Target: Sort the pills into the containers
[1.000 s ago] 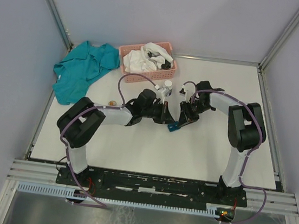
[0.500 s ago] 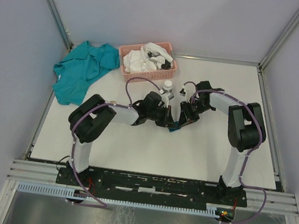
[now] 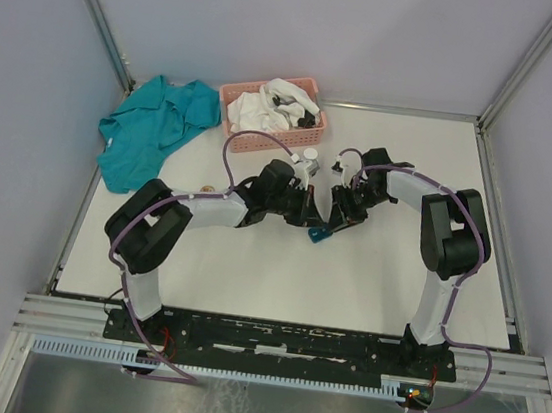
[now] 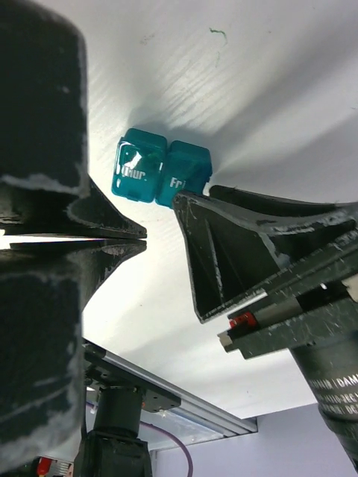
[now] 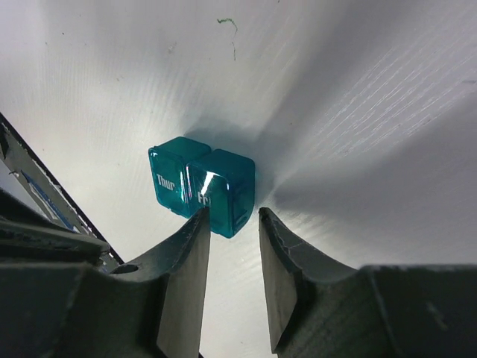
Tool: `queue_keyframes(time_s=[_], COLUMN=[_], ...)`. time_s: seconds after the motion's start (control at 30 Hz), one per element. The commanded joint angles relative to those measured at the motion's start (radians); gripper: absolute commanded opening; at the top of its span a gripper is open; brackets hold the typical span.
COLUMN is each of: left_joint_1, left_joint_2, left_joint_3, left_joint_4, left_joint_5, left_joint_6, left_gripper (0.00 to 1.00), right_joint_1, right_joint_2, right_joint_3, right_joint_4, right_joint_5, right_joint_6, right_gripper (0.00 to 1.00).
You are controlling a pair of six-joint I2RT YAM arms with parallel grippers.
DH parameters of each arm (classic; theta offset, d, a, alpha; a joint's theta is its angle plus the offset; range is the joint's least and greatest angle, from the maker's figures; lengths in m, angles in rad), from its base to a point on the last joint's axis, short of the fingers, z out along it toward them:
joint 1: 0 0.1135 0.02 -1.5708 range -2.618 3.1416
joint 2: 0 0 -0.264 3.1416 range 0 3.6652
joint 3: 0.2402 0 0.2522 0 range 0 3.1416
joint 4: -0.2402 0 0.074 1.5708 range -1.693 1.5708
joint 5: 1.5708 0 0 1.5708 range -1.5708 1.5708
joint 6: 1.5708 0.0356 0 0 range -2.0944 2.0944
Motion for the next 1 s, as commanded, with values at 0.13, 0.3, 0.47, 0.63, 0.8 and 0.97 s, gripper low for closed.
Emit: queue_keyframes(time_s=[0.13,0.3,0.47,0.63,0.8,0.97], left_joint_1=[0.001,-0.017,-0.030,-0.034,-0.033,-0.032], left_joint_2=[-0.042,-0.082,-0.092,-0.059,-0.046,-0.106], left_joint_3=[0.011,0.018,0.021,0.034,0.014,-0.029], left_joint_4=[-0.043,-0.098,-0.108,-0.107,-0.081,-0.048], left_joint_5=[-0.051,-0.108,-0.130,-0.129,-0.164,-0.192], left_joint_6=[0.089,0.134,0.143,0.151,0.147,0.136], left_gripper=[0.03,0.03,0.03,0.03,0.03,0.04], right_joint_1=[0.000,0.006,0.009,0.010,0.000,-0.009], right_joint_2=[0.006,0.018,0.011,0.001,-0.051,-0.118], right_joint_3=[0.019,0.018,0.019,0.018,0.024,0.019], right_joint_4=[0.079,0.083,0.085,0.086,0.076,0.074], right_joint_5=[0.012,0.025,0.025,0.016,0.004,0.011], right_joint_6=[0.034,0.034,0.037,0.037,0.017,-0.014], right_gripper=[0.42,0.40,0.40,0.42,0.54,0.60])
